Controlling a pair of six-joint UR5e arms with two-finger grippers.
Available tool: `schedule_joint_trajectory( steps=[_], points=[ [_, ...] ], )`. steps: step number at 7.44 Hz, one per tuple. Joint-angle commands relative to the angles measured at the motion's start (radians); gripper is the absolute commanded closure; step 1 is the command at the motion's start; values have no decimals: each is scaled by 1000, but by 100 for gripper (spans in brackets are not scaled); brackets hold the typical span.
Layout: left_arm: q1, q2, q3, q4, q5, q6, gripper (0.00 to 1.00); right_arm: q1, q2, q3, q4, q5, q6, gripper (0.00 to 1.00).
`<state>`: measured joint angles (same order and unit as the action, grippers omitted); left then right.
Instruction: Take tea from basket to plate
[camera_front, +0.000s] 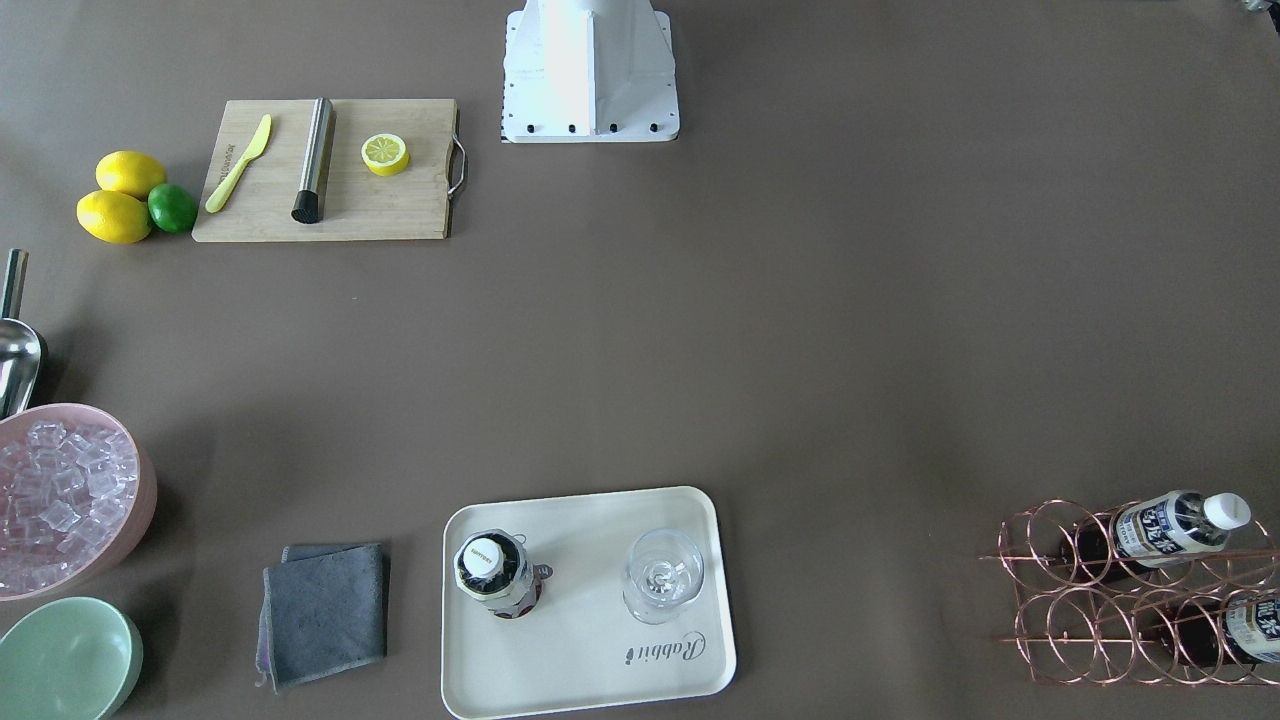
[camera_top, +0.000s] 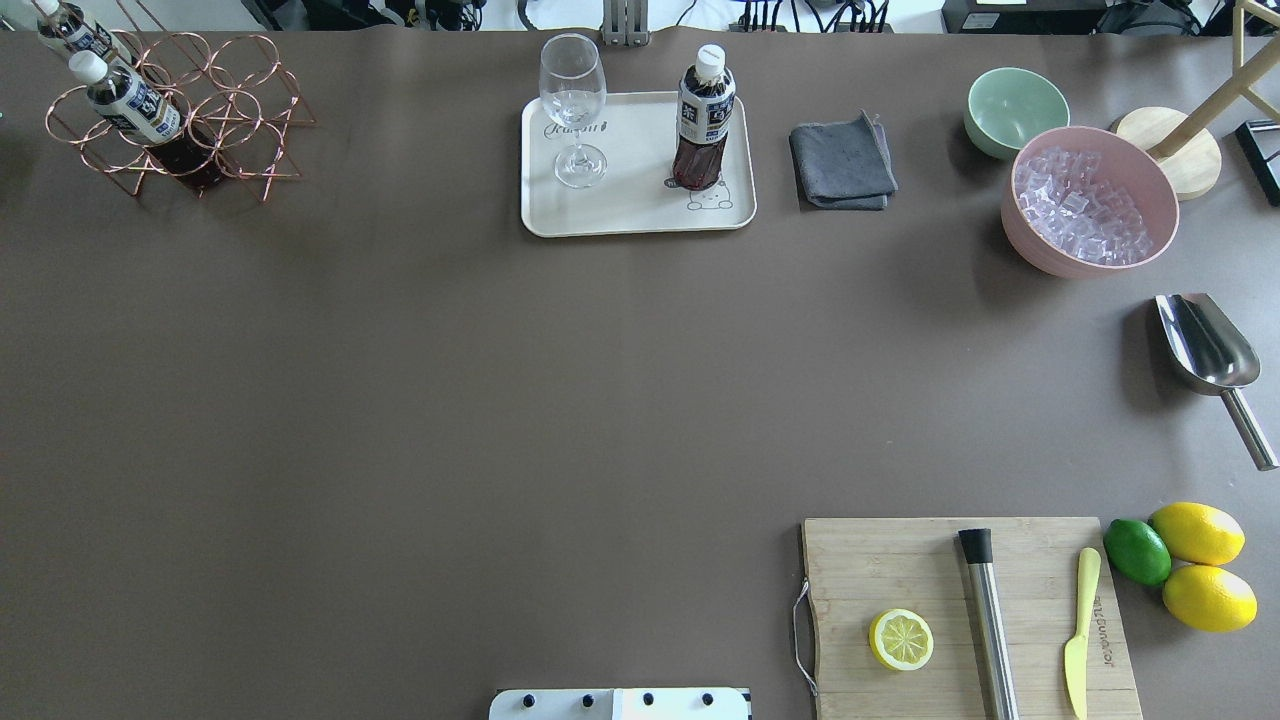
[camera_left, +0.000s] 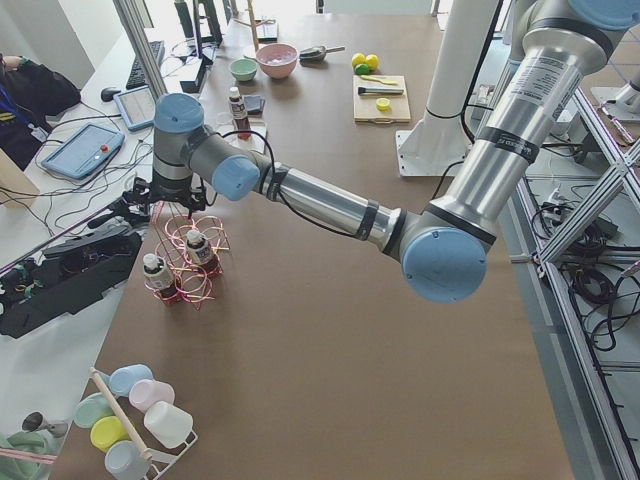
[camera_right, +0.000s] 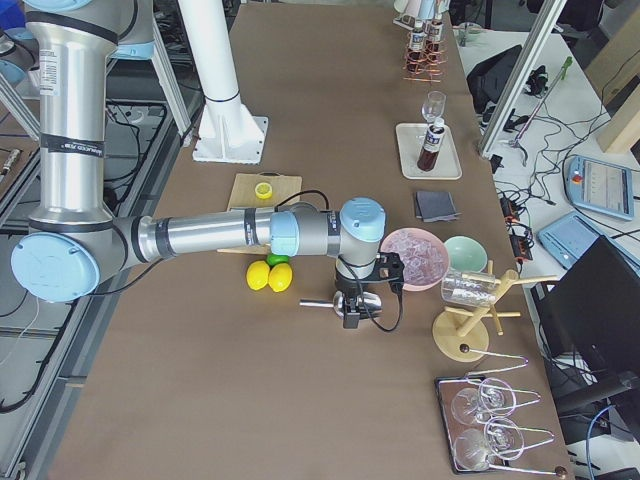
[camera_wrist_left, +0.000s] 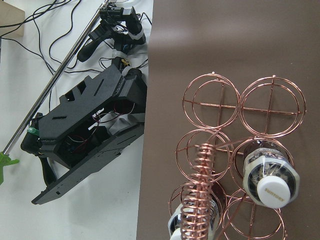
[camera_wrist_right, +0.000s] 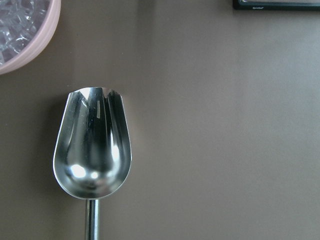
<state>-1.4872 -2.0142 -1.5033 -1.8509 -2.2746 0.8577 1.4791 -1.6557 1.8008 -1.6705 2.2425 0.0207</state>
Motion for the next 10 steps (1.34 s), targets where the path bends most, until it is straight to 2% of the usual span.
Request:
schedule_joint_trajectory(
  steps=[1, 3, 4, 6, 7, 9, 10],
  points=[
    [-31, 252, -196, -8, -83, -401, 3, 0, -1, 5, 0, -1, 1, 0],
    [-95, 302, -164, 7, -79, -553, 3, 15, -12, 8, 0, 2, 1, 0],
    [-167, 340, -108, 4, -79, -727, 2, 21, -13, 8, 0, 0, 1, 0],
    [-211, 432, -121, 4, -100, -995, 2, 44, -13, 11, 0, 6, 1, 0],
    [-211, 458, -115, 5, -193, -1069, 2, 44, -7, 11, 0, 3, 1, 0],
    [-211, 527, -115, 4, -452, -1207, 2, 44, -7, 5, 1, 0, 1, 0],
    [-208, 531, -109, 2, -454, -1217, 2, 44, -6, 0, 0, -1, 1, 0]
  ],
)
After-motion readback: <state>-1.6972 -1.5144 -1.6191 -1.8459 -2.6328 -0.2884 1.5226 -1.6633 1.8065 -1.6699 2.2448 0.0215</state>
